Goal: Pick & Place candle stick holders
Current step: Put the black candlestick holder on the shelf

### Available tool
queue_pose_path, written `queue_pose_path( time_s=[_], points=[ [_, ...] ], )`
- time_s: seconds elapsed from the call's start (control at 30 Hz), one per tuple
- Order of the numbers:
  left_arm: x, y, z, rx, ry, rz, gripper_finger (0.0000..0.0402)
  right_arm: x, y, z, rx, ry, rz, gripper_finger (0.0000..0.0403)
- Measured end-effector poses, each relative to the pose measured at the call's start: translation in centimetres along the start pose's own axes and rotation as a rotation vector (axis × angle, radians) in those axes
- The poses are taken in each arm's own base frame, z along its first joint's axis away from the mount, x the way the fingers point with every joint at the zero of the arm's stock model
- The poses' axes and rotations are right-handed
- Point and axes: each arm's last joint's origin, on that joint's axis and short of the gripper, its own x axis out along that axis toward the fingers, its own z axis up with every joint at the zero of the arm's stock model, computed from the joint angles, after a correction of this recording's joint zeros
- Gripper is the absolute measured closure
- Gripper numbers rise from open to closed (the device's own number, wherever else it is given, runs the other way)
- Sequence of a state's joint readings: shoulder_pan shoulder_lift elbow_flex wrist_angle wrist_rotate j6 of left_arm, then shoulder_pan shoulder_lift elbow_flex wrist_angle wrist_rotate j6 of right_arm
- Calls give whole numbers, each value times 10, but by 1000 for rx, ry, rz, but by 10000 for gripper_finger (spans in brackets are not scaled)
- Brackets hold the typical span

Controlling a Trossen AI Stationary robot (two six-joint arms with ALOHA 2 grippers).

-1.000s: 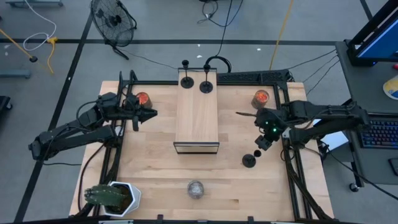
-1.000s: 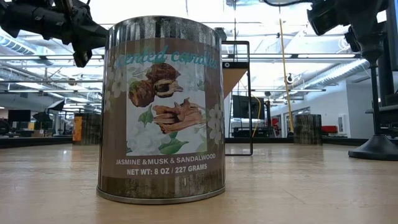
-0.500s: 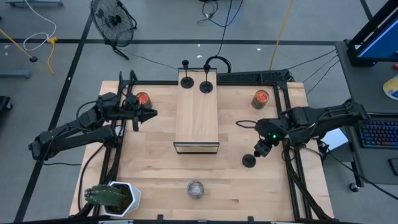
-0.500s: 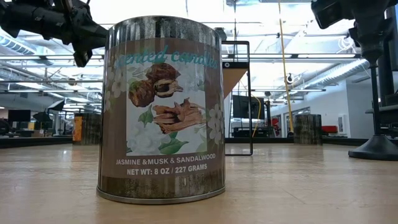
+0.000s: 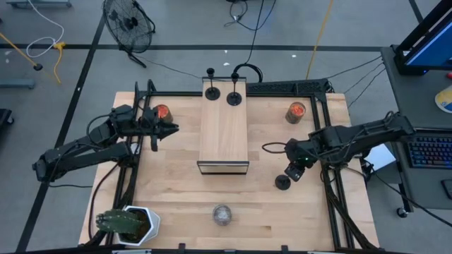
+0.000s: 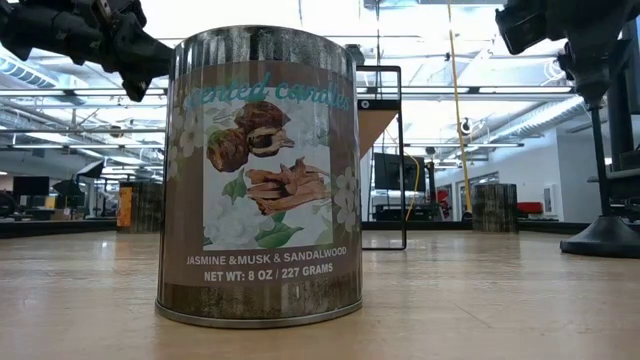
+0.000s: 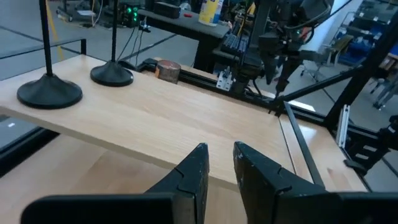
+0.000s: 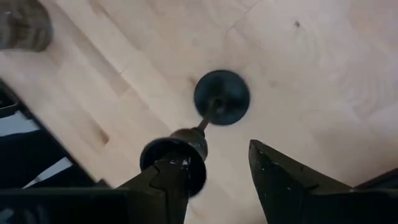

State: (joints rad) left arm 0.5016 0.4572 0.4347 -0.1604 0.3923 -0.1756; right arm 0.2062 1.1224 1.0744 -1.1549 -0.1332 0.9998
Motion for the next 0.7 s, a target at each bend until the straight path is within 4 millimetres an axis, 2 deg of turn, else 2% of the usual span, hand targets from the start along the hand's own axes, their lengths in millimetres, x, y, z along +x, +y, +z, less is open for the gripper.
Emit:
queue_pose_path(
  time_s=[0.37,0.53,0.7],
  points=[
    [3,-11,1,78,-13,-109,321,14,7,6,-52,36,-49,263],
    [4,-18,2,110,-24,-142,321,15,9,8,-70,29,-38,289],
    [5,-23,-2,99,12,-152,321,16,10,9,-68,21,-32,333]
  ],
)
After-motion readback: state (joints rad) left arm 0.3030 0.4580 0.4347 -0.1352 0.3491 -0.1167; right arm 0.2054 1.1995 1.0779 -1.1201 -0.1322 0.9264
